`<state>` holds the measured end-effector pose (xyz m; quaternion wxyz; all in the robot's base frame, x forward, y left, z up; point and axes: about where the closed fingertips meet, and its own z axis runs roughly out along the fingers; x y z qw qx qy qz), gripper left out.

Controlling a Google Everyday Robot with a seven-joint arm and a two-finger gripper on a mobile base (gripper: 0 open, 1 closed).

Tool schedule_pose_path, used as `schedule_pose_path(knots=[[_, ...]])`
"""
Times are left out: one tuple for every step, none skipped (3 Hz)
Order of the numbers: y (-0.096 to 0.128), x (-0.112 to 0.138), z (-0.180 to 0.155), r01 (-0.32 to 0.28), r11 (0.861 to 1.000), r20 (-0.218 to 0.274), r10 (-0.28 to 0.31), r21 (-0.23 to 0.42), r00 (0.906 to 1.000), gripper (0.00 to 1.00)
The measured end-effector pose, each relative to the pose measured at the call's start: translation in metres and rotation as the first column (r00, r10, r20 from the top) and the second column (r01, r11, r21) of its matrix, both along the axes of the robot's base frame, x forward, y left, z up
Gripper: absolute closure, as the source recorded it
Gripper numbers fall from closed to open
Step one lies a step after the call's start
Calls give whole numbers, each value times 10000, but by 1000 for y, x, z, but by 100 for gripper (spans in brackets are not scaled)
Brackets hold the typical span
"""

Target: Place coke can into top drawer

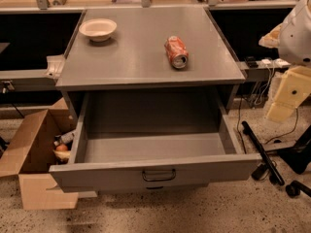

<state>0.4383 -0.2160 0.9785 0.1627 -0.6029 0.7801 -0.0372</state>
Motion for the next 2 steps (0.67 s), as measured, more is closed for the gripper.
schedule_pose_path(knots=[[0, 0, 0, 2, 10000, 1, -2, 1, 10000, 0], [5, 26, -1, 457, 9984, 272, -466, 323, 9985, 0]])
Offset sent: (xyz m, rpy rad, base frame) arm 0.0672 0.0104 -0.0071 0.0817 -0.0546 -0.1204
